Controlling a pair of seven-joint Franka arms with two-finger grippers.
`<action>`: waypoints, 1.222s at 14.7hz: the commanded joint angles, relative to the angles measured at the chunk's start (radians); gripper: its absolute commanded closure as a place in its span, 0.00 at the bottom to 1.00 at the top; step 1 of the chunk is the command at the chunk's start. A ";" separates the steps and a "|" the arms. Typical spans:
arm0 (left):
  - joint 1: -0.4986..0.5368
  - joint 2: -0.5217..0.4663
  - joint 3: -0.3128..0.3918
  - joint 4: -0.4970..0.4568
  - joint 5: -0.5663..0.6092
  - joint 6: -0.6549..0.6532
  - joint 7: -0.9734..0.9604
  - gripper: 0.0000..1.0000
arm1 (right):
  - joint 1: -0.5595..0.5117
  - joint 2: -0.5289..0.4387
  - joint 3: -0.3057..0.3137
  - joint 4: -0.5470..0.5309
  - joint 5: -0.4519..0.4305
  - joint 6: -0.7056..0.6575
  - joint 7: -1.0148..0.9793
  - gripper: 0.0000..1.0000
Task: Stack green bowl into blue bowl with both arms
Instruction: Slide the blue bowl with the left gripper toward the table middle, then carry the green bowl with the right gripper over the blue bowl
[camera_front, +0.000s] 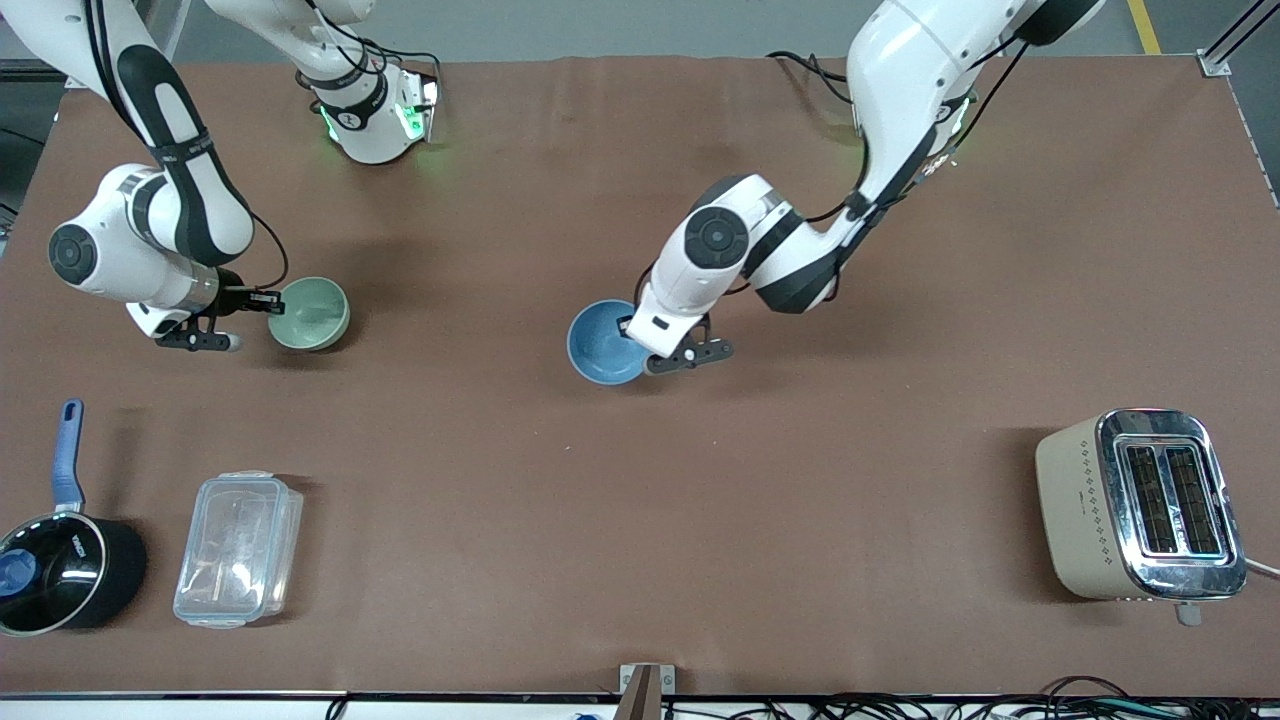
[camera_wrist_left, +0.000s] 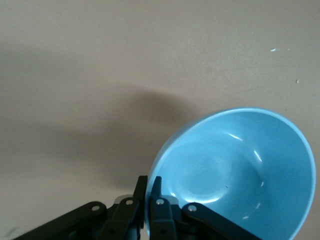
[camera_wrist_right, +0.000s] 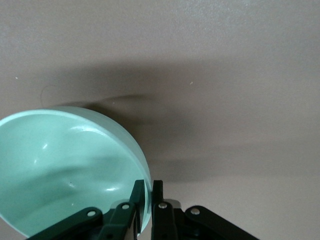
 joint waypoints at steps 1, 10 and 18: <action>-0.098 0.058 0.094 0.075 0.021 0.003 -0.037 0.95 | 0.004 -0.012 -0.001 -0.004 0.020 0.008 -0.013 0.93; -0.086 0.025 0.151 0.088 0.023 0.063 -0.042 0.00 | 0.008 -0.049 -0.001 0.246 0.039 -0.318 0.005 0.95; 0.138 -0.308 0.184 0.092 0.178 -0.302 0.171 0.00 | 0.209 -0.047 -0.001 0.399 0.177 -0.434 0.267 0.95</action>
